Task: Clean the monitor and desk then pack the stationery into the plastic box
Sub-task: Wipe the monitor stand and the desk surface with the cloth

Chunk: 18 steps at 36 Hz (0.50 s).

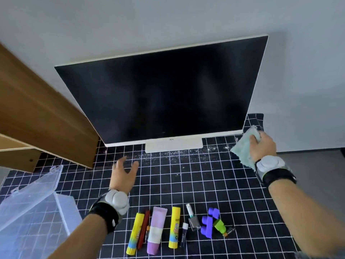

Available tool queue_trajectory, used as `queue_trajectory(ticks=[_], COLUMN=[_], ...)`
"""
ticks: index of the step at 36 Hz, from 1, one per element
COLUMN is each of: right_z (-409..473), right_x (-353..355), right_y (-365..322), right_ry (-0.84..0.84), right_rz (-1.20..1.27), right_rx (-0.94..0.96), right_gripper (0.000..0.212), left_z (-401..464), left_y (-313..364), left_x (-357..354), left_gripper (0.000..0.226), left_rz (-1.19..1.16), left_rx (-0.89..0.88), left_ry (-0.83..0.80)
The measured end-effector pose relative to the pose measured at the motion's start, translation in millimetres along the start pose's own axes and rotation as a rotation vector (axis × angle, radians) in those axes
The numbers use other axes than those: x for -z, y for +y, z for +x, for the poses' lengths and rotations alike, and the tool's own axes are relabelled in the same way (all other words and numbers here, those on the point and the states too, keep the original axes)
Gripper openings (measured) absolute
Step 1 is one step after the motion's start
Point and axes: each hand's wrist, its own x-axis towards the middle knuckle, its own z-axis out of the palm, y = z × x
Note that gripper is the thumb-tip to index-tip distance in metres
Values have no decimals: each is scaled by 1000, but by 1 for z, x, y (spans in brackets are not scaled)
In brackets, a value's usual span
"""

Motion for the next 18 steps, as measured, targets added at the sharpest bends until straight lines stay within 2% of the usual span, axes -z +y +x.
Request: queue_trajectory(ticks=[4,7,11,15,18], right_z=[26,46,73,56,45], right_x=[1,-6,-35,-43,-47], right_y=[4,12,41,30,17], right_ry=[-17,-17,-148,-236,-296], right_rz=[-3,-20,-220,-408,-536], right_rx=[-17,-38,47,160,128], right_gripper=[14,20,37,31,31], left_z=[-9,-10,-8,-4,-2], left_y=[-26,-47,-75,-97,-108], left_x=[-17,-23,-36,-39,-39], left_gripper=[66,66,65,65,66], left_rz=[84,127,166,244,318], left_rx=[24,52,97,108,116], left_ry=[-73,-105,-122,-118,-101])
